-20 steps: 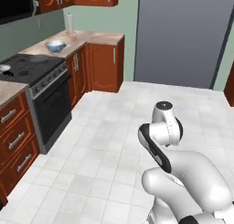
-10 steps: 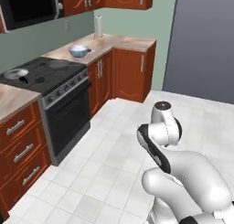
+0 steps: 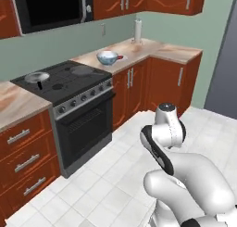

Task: Place one of the steaks on the plate and the other in the bowl. Then place the bowl in the fridge.

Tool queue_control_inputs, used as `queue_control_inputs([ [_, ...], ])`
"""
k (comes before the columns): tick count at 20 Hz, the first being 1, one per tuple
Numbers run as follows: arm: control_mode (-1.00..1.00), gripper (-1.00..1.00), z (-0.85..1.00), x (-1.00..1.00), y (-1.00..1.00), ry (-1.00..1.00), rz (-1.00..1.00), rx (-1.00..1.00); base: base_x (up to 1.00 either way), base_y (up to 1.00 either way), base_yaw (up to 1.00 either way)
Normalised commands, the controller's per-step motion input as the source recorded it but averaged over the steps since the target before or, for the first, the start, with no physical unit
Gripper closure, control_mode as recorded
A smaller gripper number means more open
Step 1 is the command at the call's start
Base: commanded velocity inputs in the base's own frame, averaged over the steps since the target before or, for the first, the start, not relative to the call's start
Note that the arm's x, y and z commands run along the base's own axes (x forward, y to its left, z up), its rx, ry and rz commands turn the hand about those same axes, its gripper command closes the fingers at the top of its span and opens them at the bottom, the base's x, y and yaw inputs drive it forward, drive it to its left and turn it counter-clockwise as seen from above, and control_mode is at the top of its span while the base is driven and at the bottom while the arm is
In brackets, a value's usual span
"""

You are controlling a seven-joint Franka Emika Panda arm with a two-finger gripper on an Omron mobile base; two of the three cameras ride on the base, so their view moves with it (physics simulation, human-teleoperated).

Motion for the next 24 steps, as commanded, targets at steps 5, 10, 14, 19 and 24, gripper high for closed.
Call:
queue_control_inputs([
  [5, 1.0, -1.0, 0.0, 0.0, 0.0, 0.0, 0.0, 0.0, 0.98, -0.42, 0.45],
  [10, 1.0, -1.0, 0.0, 0.0, 0.0, 0.0, 0.0, 0.0, 0.95, -0.71, 0.29],
  [14, 1.0, -1.0, 0.0, 0.0, 0.0, 0.0, 0.0, 0.0, 0.85, -0.97, 0.34],
  [19, 1.0, -1.0, 0.0, 0.0, 0.0, 0.0, 0.0, 0.0, 1.0, -0.57, 0.59],
  [24, 1.0, -1.0, 0.0, 0.0, 0.0, 0.0, 0.0, 0.0, 0.79, -0.71, 0.58],
])
